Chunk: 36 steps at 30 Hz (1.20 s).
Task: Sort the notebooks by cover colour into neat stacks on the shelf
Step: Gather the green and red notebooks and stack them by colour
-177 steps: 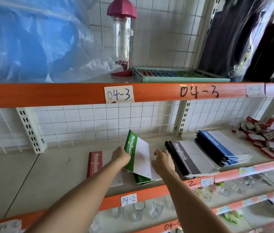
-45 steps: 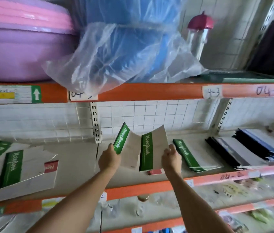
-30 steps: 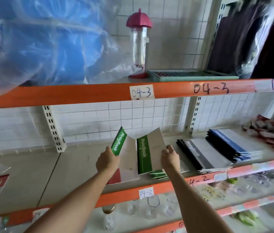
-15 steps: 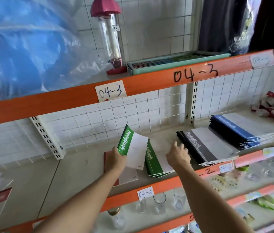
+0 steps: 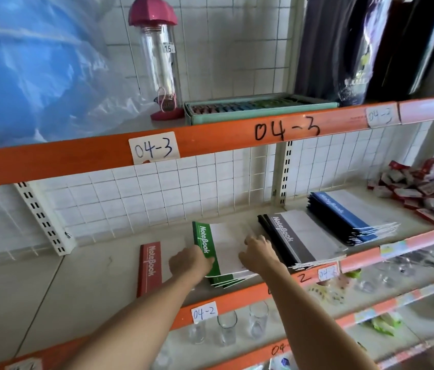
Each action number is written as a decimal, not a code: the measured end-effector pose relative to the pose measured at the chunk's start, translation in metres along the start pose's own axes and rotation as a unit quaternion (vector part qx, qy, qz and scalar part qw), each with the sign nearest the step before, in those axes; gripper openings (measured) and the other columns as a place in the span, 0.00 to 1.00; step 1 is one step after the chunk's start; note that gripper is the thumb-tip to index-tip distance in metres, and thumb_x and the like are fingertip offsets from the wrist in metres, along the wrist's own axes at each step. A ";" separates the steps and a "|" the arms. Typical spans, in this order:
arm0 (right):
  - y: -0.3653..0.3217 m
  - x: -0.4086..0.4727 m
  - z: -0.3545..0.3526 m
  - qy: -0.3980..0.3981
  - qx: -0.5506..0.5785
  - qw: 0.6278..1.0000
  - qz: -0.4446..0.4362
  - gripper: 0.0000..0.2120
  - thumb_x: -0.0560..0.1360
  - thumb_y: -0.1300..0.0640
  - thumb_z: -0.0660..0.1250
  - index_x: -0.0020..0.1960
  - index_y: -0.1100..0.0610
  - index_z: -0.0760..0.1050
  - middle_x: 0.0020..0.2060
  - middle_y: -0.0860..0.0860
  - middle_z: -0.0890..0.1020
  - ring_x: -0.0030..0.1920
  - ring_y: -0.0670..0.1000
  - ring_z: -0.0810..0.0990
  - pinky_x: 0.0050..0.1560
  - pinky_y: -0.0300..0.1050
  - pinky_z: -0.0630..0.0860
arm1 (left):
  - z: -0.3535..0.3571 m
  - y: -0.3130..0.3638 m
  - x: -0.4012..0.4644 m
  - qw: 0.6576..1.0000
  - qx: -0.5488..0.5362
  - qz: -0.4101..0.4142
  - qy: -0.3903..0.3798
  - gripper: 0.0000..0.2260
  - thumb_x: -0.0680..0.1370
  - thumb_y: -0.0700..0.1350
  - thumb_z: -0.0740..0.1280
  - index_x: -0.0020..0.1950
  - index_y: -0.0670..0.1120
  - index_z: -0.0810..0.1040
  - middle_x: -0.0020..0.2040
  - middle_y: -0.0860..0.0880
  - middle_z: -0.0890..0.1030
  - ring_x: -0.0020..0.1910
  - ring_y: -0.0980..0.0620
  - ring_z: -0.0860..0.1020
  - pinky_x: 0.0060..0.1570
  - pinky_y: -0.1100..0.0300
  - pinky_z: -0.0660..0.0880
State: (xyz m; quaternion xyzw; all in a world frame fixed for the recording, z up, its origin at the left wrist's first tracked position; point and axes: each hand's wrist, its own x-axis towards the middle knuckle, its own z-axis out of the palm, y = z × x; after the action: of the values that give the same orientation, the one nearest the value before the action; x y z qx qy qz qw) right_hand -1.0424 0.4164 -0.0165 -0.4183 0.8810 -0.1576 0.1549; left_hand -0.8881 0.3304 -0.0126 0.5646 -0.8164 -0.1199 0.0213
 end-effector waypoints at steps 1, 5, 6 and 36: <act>0.001 -0.003 0.000 0.004 -0.008 1.000 -0.007 0.24 0.76 0.51 0.63 0.71 0.56 0.68 0.67 0.59 0.69 0.67 0.61 0.69 0.64 0.53 0.72 | 0.002 0.001 0.001 0.999 0.035 0.016 0.011 0.18 0.78 0.63 0.65 0.52 0.48 0.78 0.42 0.52 0.77 0.41 0.50 0.77 0.44 0.58 0.73; 0.002 -0.012 0.004 0.020 -0.024 0.999 -0.034 0.27 0.76 0.46 0.65 0.72 0.55 0.67 0.68 0.57 0.70 0.67 0.59 0.69 0.64 0.52 0.72 | 0.008 0.005 0.002 0.988 0.137 0.051 0.039 0.23 0.79 0.64 0.59 0.57 0.46 0.79 0.49 0.48 0.81 0.49 0.46 0.80 0.52 0.53 0.75; 0.002 -0.013 0.005 0.024 -0.024 0.999 -0.037 0.28 0.76 0.46 0.65 0.73 0.54 0.66 0.68 0.56 0.70 0.67 0.58 0.69 0.65 0.52 0.71 | 0.009 0.005 0.003 0.987 0.148 0.056 0.041 0.24 0.79 0.65 0.58 0.57 0.46 0.78 0.50 0.48 0.81 0.49 0.46 0.79 0.52 0.52 0.75; -0.386 -0.126 0.214 -0.070 -0.026 0.957 -0.282 0.33 0.76 0.45 0.67 0.76 0.55 0.62 0.73 0.55 0.67 0.72 0.56 0.66 0.71 0.48 0.63 | -0.070 -0.483 -0.022 0.990 0.070 -0.021 0.121 0.26 0.76 0.61 0.62 0.72 0.53 0.66 0.67 0.48 0.75 0.67 0.45 0.72 0.65 0.47 0.68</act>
State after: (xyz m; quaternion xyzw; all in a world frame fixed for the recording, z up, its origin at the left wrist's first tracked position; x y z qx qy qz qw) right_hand -0.6142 0.2516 -0.0342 -0.6636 0.7180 -0.1420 0.1545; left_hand -0.4253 0.1772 -0.0486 0.5922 -0.8020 0.0060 0.0783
